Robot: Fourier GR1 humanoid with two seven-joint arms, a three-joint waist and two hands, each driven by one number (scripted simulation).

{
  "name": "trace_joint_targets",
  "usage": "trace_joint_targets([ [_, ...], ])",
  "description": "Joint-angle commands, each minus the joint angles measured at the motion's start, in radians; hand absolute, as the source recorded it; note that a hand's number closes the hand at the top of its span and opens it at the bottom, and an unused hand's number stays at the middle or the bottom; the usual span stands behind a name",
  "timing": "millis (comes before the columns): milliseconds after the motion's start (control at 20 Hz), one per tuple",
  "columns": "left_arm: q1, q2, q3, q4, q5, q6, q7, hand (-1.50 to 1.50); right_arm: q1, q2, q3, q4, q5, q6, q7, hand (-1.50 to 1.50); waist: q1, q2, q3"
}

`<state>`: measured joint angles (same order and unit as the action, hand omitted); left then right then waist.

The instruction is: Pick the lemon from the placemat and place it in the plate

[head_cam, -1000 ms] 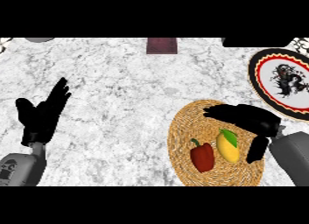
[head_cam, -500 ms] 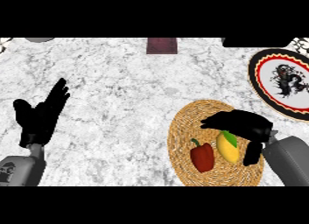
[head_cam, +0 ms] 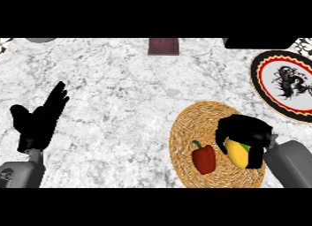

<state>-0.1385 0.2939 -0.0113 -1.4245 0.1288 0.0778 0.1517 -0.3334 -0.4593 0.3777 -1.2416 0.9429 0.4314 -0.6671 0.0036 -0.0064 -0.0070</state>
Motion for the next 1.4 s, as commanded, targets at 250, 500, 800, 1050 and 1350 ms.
trace_joint_targets([
  [250, -0.009, -0.045, -0.008, 0.030, -0.059, 0.028, -0.031, 0.00, 0.071, 0.020, -0.119, -0.116, -0.031, -0.098, 0.002, 1.50, -0.010, 0.005, 0.007],
  [500, -0.021, -0.009, 0.029, 0.021, -0.017, -0.026, 0.020, 0.00, 0.263, 0.007, -0.187, -0.269, -0.038, -0.139, 0.106, 1.50, -0.016, 0.003, 0.007],
  [800, 0.000, -0.004, 0.061, 0.018, -0.005, -0.015, -0.006, 0.00, 0.328, 0.123, -0.362, -0.499, -0.186, -0.292, 0.148, 1.50, -0.039, -0.004, 0.007],
  [1050, -0.030, 0.004, 0.068, 0.094, -0.003, -0.058, -0.045, 0.00, 0.235, 0.120, -0.537, -0.572, -0.268, -0.282, 0.286, 1.50, -0.023, 0.005, 0.006],
  [1350, -0.038, -0.012, 0.040, 0.000, -0.038, -0.025, 0.040, 0.00, 0.162, 0.062, -0.713, -0.392, -0.411, -0.215, 0.322, 1.50, -0.003, 0.007, 0.007],
])
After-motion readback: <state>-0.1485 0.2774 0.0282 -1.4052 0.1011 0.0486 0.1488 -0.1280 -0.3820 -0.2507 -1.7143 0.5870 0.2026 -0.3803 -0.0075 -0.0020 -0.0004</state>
